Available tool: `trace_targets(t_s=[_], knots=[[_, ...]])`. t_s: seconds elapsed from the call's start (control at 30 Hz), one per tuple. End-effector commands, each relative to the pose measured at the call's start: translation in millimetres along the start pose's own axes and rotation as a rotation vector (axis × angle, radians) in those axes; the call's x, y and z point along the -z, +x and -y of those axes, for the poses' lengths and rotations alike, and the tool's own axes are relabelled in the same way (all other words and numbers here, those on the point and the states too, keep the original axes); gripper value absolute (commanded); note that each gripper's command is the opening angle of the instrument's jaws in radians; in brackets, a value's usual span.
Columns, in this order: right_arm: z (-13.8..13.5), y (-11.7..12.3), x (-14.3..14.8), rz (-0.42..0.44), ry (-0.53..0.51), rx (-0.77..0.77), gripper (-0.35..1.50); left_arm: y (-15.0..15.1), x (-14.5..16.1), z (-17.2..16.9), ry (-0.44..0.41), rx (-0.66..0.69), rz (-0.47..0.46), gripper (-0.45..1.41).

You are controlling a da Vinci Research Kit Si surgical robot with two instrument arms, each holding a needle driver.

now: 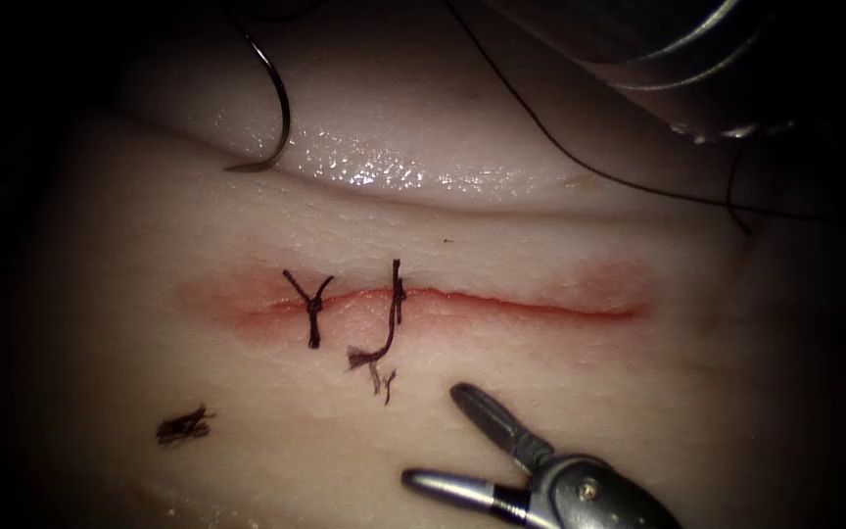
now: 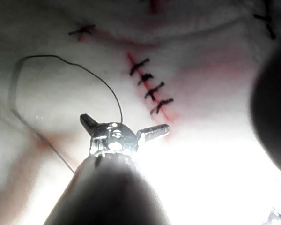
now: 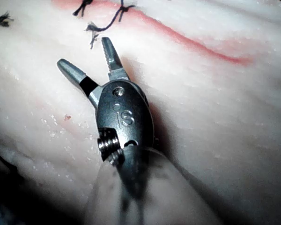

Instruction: Wound Closure

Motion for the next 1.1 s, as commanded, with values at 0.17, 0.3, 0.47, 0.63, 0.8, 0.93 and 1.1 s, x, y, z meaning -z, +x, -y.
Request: trace_targets(t_s=[0.17, 0.3, 0.47, 0.63, 0.8, 0.93, 1.1], knots=[[0.7, -0.8, -0.7, -0.001, 0.011, -0.001, 1.27, -5.1, 5.7, -3.5, 0.014, -0.035, 0.078, 1.4], [0.7, -0.7, -1.1, -0.001, 0.01, -0.003, 1.27, -9.1, 9.6, -6.6, 0.021, -0.046, 0.089, 1.3], [0.9, -0.7, -1.5, -0.003, 0.019, -0.002, 1.27, -12.6, 11.8, -9.5, 0.069, -0.051, 0.054, 1.2], [0.9, -0.6, -1.1, -0.002, 0.026, -0.003, 1.27, -14.8, 13.7, -10.9, 0.113, -0.053, 0.003, 0.93], [-0.1, 0.4, 0.5, 0.009, 0.042, 0.059, 1.01, -19.5, 14.6, -12.0, 0.166, -0.078, -0.03, 0.57], [-0.9, 2.3, 1.4, 0.024, 0.024, 0.112, 0.91, -22.2, 13.2, -12.5, 0.233, 0.103, 0.0, 0.37], [-1.2, 4.4, 1.6, 0.03, 0.021, 0.127, 0.91, -25.5, 10.2, -12.8, 0.306, 0.227, 0.023, 0.39]])
